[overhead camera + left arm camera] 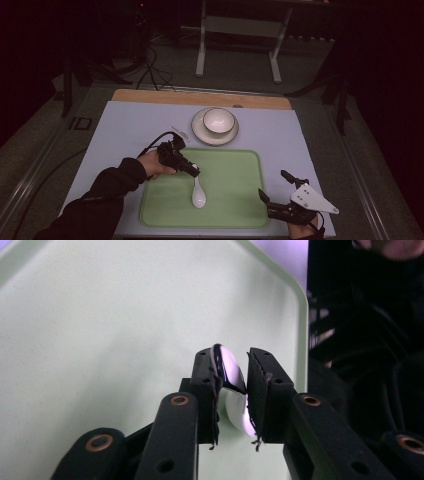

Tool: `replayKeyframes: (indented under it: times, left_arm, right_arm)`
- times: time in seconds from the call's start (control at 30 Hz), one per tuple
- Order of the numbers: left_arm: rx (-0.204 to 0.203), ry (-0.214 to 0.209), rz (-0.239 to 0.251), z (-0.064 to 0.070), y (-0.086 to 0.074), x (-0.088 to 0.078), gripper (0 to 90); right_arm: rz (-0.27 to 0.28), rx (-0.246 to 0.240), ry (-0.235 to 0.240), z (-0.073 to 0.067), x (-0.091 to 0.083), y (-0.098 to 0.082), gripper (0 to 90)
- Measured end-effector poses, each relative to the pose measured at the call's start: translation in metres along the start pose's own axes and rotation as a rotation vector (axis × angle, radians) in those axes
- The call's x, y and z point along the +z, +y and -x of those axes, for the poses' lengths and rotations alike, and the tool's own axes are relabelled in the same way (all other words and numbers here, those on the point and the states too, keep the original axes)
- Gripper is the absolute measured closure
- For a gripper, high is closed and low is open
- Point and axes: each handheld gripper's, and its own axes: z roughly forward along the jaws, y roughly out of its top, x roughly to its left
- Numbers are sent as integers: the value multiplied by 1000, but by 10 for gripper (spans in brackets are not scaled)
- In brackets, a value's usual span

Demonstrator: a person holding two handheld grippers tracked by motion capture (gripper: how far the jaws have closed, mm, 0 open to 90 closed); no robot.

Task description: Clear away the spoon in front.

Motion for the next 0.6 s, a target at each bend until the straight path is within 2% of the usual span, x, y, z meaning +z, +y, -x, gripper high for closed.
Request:
replayKeyframes:
  times: [0.03,0.13,0.17,0.23,0.3,0.4,0.53,0.6]
  left_arm:
    - [-1,-3,11,-2,-1,2,699]
    - [5,41,59,-8,-6,9,653]
    - [14,68,79,-9,-7,11,637]
    - [12,83,109,-12,-9,16,619]
    - [24,116,141,-15,-11,21,606]
    - [9,149,172,-21,-16,27,583]
    - [-5,199,186,-28,-19,35,579]
    - [-7,208,201,-29,-20,37,573]
  right_arm:
    - [0,0,0,0,0,0,119]
    - [-2,0,3,0,0,0,119]
    - [-2,-1,3,0,0,0,119]
    - [-3,0,7,0,0,0,119]
    - [-5,-3,12,0,1,0,119]
    - [-10,-2,18,0,1,0,119]
    - [-7,-2,17,0,1,0,119]
    - [-8,-1,20,0,1,0,119]
